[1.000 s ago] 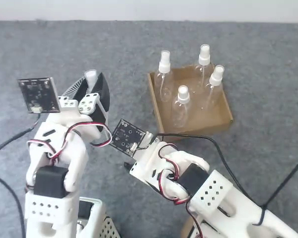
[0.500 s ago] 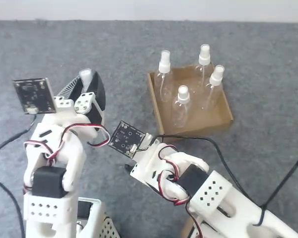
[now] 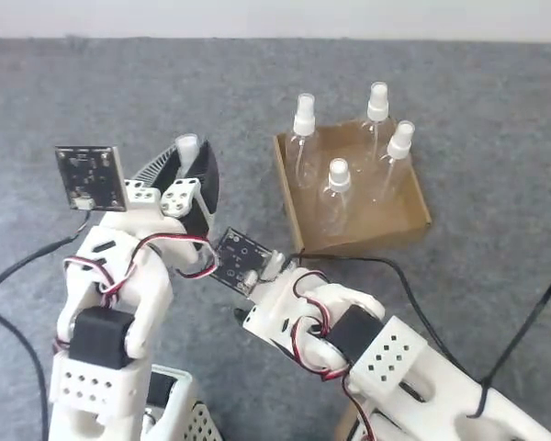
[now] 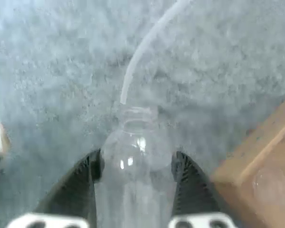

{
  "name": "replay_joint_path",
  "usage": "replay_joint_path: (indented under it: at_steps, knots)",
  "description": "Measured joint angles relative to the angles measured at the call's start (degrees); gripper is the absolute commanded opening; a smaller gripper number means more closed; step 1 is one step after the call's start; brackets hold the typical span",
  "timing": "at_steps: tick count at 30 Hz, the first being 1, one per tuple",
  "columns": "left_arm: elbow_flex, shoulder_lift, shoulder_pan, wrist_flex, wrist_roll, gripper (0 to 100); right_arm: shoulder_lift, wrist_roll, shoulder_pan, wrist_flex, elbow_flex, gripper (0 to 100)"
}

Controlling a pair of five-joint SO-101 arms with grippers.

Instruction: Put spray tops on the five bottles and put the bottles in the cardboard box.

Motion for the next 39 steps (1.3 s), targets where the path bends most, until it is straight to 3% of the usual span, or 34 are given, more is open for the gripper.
replay_joint_path:
  at_steps: [10,22,39]
  knots:
    - [-1.7,0.0,-6.7,0.0,0.1,1,0.0,0.0,0.0,-2.5,0.2,0.7]
    - [-4.3,0.0,-6.6,0.0,0.1,1,0.0,0.0,0.0,-13.8,6.4,0.6]
    - [-4.3,0.0,-6.5,0.2,0.1,1,-11.8,0.0,-1.9,-11.2,8.8,0.6]
